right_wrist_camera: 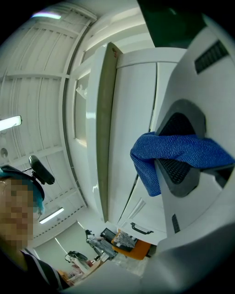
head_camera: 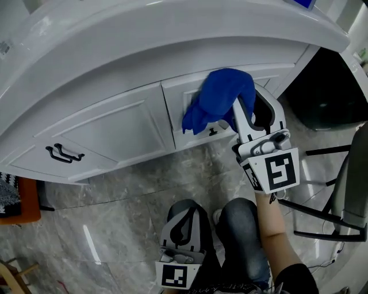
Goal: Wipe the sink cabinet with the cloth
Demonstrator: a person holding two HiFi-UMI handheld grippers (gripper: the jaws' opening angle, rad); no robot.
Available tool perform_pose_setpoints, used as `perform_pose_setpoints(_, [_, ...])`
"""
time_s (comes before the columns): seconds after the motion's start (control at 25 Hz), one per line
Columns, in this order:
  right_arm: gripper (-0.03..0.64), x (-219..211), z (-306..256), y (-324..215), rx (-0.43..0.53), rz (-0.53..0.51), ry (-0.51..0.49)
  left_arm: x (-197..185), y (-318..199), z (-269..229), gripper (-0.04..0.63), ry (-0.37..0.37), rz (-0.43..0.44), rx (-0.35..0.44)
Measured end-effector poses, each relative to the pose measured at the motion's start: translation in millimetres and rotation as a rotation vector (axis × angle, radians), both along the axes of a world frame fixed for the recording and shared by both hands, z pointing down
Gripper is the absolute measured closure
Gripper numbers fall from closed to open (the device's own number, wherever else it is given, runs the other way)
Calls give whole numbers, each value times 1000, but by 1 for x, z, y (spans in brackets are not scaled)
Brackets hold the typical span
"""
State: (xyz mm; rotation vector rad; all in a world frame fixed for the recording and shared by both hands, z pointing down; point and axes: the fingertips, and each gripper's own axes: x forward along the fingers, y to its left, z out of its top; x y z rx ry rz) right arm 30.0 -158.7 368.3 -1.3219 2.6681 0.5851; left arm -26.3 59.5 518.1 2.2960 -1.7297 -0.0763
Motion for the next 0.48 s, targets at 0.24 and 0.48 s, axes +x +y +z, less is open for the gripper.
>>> perform_pose_setpoints(0.24, [509, -1, 0, 1, 6, -9, -23, 19, 4, -16, 591, -22, 16, -17])
perform_pose_setpoints(0.48, [509, 1, 2, 1, 32, -13, -68, 24, 3, -8, 591, -44, -123, -26])
